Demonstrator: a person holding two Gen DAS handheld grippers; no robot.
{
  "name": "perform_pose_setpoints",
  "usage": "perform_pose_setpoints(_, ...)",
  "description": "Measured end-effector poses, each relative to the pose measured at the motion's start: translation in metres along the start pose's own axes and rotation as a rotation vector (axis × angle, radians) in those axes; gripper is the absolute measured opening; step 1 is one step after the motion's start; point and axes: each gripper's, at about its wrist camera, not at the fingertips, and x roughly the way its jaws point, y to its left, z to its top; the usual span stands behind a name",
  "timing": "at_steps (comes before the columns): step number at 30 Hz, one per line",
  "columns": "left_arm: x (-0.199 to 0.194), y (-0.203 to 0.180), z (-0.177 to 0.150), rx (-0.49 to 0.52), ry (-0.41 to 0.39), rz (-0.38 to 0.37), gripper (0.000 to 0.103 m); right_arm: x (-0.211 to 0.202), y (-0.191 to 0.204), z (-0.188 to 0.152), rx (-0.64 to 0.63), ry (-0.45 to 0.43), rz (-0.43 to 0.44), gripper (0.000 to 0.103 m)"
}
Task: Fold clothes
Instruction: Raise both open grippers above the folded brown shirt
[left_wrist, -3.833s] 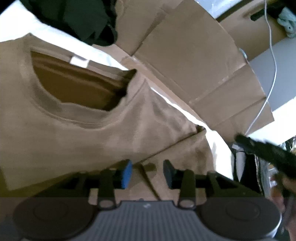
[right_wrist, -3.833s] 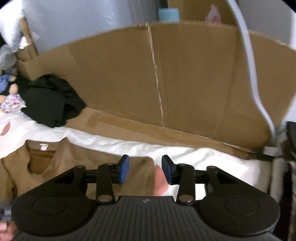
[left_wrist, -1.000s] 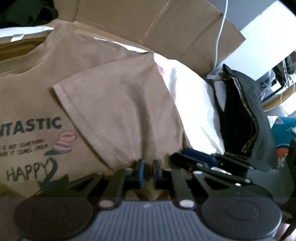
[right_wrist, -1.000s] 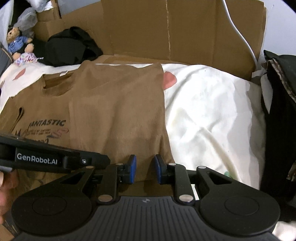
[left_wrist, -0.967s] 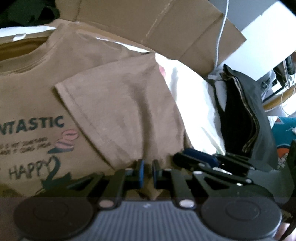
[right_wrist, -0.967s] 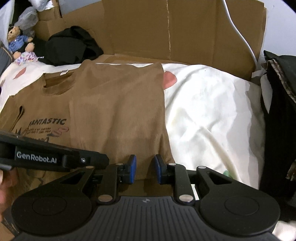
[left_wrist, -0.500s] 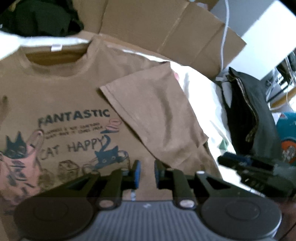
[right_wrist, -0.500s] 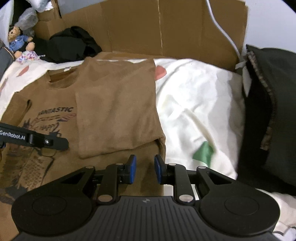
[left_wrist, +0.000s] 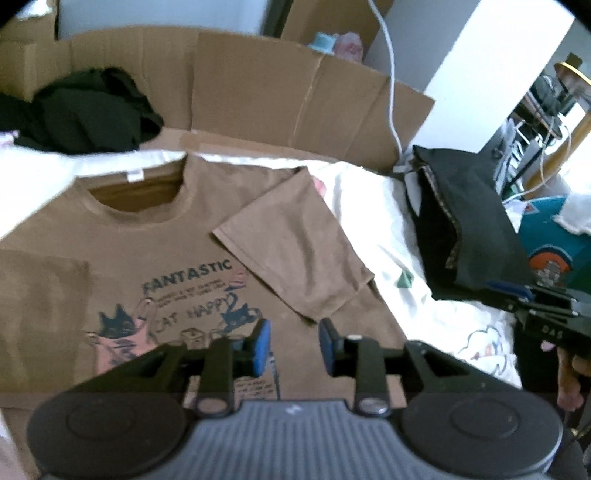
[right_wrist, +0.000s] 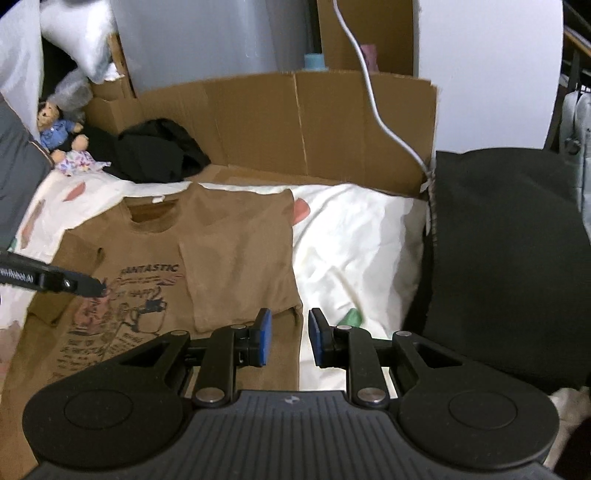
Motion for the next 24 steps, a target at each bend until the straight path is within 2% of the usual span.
perform_pose_setpoints(8, -0.085, -0.006, 0.003, 0.066, -0.046, 0.066, 0.04, -0.053, -0.007, 0.009, -0.008, -0.03, 0.008, 0.025)
perform_pose_setpoints(13, -0.127, -0.002, -0.001, 0.051, -0.075, 0.098, 0.05, -0.084, -0.01, 0.015, -0.022, -0.054, 0.023, 0.025)
perform_pose_setpoints(17, -0.167, 0.006, 0.003, 0.034, -0.113, 0.157, 0.05, -0.106, -0.013, 0.022, -0.032, -0.079, 0.029, 0.027)
perform_pose_setpoints(24, -0.259, 0.021, 0.034, 0.043, -0.25, 0.258, 0.051, -0.153, -0.022, 0.052, -0.07, -0.169, 0.013, 0.034)
